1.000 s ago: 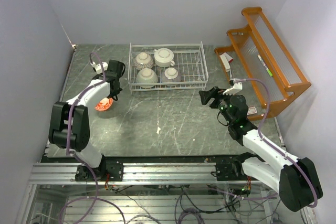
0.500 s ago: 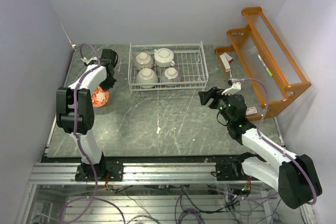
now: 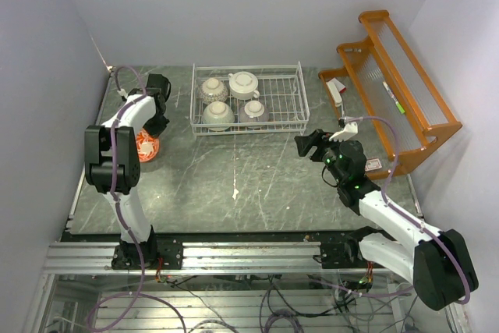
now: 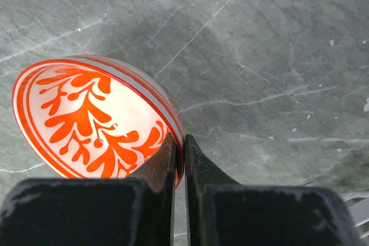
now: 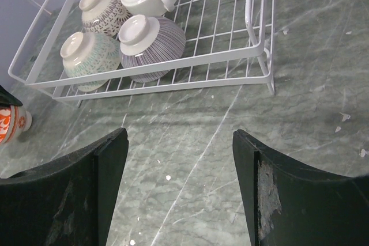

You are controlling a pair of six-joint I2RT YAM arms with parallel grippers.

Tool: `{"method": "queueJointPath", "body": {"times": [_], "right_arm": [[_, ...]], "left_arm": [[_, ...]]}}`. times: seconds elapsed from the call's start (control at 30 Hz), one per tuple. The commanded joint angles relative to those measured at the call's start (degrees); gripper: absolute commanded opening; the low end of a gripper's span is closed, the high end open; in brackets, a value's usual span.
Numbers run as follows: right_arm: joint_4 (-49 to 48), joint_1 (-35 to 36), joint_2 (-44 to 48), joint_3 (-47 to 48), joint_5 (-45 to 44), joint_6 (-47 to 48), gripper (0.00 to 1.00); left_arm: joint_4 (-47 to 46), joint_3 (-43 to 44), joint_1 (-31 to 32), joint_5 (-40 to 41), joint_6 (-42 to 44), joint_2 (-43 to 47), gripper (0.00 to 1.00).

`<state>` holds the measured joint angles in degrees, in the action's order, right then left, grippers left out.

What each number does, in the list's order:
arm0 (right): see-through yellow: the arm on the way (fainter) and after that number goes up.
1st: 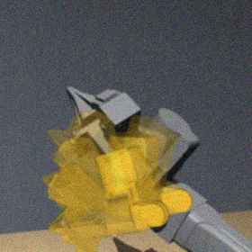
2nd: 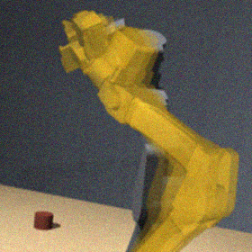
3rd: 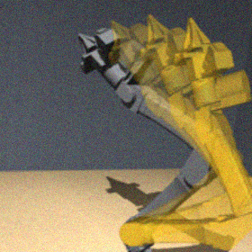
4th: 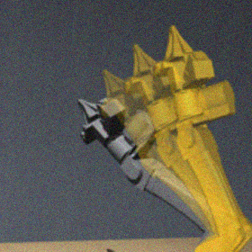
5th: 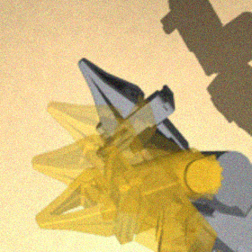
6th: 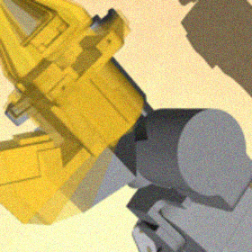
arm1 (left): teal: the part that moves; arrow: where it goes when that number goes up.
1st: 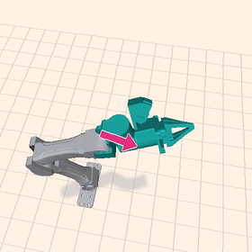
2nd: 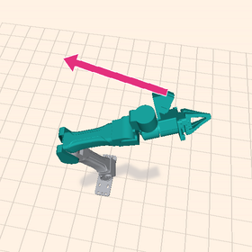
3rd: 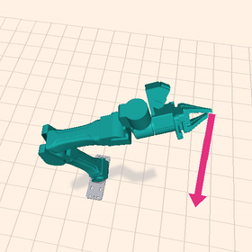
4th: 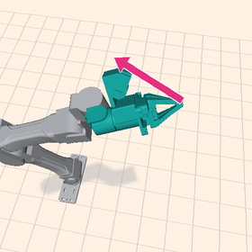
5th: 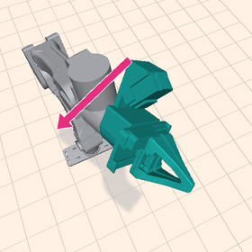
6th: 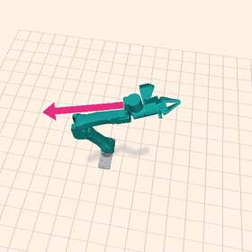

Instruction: Unload the bowls from the dish rack

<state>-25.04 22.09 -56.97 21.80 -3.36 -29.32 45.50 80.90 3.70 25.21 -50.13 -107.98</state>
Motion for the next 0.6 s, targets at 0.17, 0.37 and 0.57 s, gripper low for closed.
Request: {"method": "queueJointPath", "body": {"times": [0.17,0.37,0.57], "right_arm": [[-1.8,-0.1,-0.5,0.3,-0.1,0.4,0.72],[-1.9,-0.1,-0.6,0.2,-0.1,0.4,0.73],[-1.8,-0.1,-0.5,-0.1,-0.3,0.5,0.72]], "left_arm": [[-5.9,-2.5,-1.0,-6.6,2.9,2.7,0.22],[-6.9,-2.8,-0.9,-9.8,4.1,2.8,0.21],[-9.9,-5.9,-1.0,-12.3,4.9,6.0,0.24]]}}
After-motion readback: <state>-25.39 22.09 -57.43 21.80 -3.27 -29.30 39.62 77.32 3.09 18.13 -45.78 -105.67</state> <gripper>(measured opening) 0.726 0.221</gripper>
